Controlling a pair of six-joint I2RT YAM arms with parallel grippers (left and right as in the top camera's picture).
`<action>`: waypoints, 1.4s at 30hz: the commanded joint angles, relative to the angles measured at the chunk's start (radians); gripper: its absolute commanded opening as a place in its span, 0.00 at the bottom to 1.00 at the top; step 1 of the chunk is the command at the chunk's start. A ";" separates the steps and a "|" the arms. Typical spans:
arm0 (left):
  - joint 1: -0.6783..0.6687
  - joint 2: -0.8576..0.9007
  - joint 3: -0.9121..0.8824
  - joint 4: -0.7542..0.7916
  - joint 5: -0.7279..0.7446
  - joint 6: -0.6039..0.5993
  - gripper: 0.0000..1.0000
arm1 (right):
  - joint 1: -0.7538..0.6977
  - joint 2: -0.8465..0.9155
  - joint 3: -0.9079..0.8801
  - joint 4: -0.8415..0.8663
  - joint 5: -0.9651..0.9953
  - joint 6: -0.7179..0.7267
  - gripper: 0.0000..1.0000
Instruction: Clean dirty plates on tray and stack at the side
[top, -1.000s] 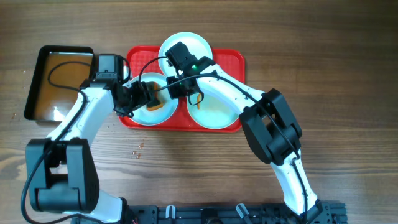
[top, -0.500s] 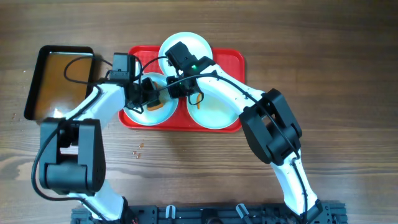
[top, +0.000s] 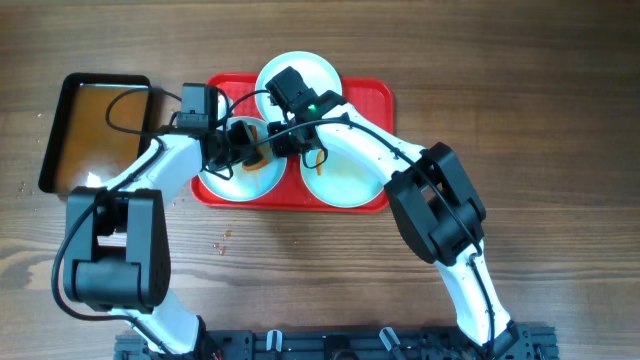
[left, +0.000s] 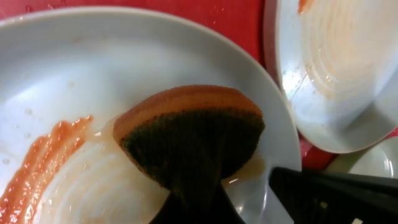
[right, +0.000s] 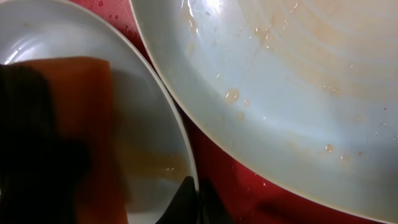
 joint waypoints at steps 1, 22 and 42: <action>-0.001 0.019 0.000 0.043 0.003 0.002 0.04 | 0.002 0.026 -0.003 0.006 0.014 0.010 0.04; -0.004 -0.158 -0.001 -0.166 -0.362 0.001 0.04 | 0.001 0.026 -0.001 0.000 0.014 0.010 0.04; -0.009 0.006 0.000 -0.300 -0.650 0.005 0.04 | 0.001 0.026 0.001 0.006 0.014 0.010 0.05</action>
